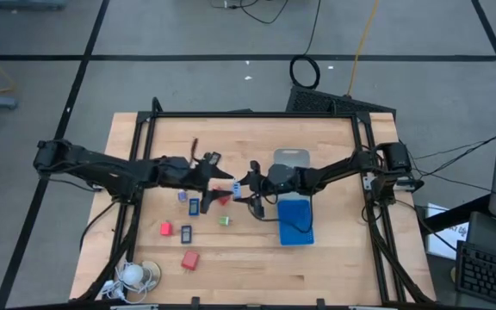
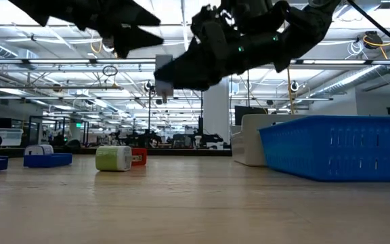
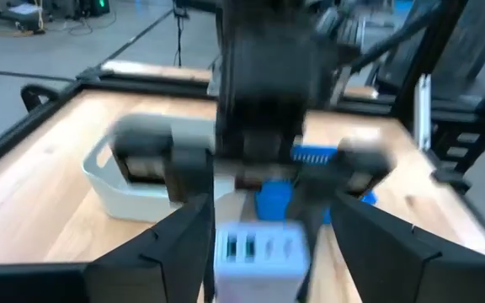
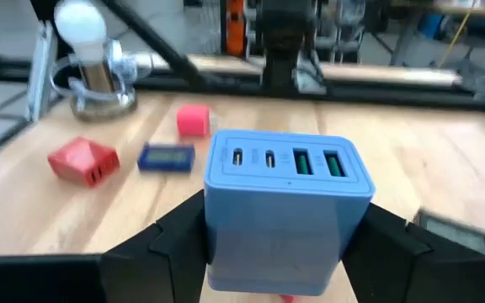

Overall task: Pick & Place Office items
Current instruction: Put the light blue charger adapter into the gray bin

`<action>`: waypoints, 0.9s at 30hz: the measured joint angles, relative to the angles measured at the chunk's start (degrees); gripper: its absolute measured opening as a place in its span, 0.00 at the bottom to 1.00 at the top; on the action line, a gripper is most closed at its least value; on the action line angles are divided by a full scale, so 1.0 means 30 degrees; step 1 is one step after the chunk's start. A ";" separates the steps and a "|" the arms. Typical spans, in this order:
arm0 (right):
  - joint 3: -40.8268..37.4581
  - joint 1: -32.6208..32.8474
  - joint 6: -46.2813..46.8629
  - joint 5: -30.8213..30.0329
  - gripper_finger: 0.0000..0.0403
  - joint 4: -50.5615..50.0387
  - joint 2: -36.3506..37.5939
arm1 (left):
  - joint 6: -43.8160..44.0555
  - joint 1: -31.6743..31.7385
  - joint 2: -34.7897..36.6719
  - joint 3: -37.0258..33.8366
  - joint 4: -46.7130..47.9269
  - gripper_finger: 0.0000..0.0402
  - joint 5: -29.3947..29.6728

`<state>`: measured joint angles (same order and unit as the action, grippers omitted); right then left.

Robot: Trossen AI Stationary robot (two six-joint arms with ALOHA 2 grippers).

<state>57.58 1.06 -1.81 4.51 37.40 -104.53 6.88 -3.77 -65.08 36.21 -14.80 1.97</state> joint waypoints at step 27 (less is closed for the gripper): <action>-0.2969 -0.0342 -0.0916 -0.0003 0.52 -0.1297 0.5316 | -0.1443 0.0000 1.0799 -0.0007 1.1836 0.67 0.3064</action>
<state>48.68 0.03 -4.56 4.51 33.51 -88.58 2.55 -3.77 -32.68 36.18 20.71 11.16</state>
